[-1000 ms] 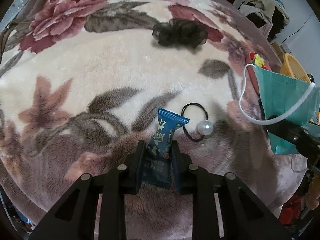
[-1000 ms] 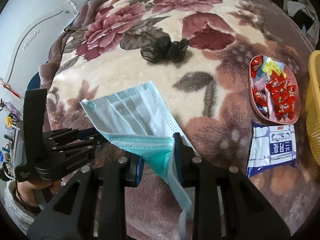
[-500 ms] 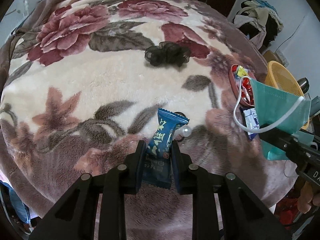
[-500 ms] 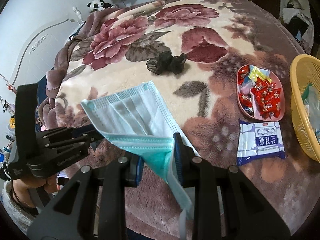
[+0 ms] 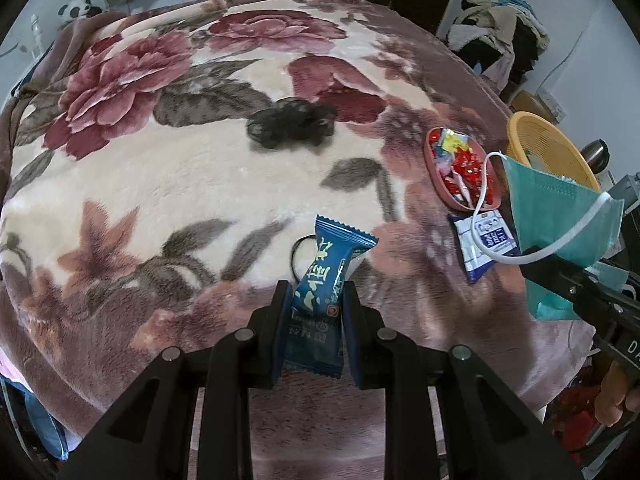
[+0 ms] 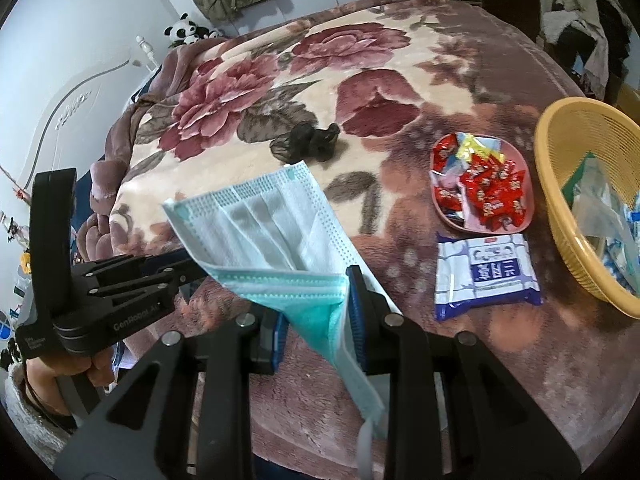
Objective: Organize soft objects
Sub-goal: 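Carry the candy wrapper and face mask over the yellow basket with both tools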
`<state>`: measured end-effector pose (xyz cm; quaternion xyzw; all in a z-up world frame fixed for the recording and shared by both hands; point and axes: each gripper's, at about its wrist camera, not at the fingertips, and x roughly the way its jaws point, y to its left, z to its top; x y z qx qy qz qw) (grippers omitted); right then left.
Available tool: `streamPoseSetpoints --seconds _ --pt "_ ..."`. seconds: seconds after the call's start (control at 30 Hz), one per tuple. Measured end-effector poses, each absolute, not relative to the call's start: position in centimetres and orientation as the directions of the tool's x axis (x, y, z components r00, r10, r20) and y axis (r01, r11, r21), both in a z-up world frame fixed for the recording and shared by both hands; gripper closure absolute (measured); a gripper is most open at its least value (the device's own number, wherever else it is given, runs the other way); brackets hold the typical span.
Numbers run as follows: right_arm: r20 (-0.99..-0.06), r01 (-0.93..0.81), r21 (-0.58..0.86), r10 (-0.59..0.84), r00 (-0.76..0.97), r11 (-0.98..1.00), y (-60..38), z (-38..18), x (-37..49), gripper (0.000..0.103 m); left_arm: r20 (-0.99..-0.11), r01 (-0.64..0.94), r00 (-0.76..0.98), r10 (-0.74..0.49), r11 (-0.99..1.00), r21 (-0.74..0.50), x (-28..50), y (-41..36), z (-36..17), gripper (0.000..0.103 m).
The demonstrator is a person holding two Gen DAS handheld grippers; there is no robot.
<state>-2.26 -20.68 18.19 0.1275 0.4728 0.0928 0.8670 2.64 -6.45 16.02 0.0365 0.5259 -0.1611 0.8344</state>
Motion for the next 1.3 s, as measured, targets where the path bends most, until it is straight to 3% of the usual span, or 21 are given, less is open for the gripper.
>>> streamPoseSetpoints --seconds 0.67,1.3 --pt "-0.766 0.089 0.329 0.211 0.607 0.940 -30.2 20.1 -4.7 0.076 -0.873 0.445 0.370 -0.318 0.885 -0.134 2.9 -17.0 18.5 0.079" --pt "-0.718 0.251 0.348 0.085 0.691 0.903 -41.9 23.2 -6.2 0.076 -0.836 0.606 0.319 -0.447 0.775 -0.183 4.5 -32.1 22.4 0.079"
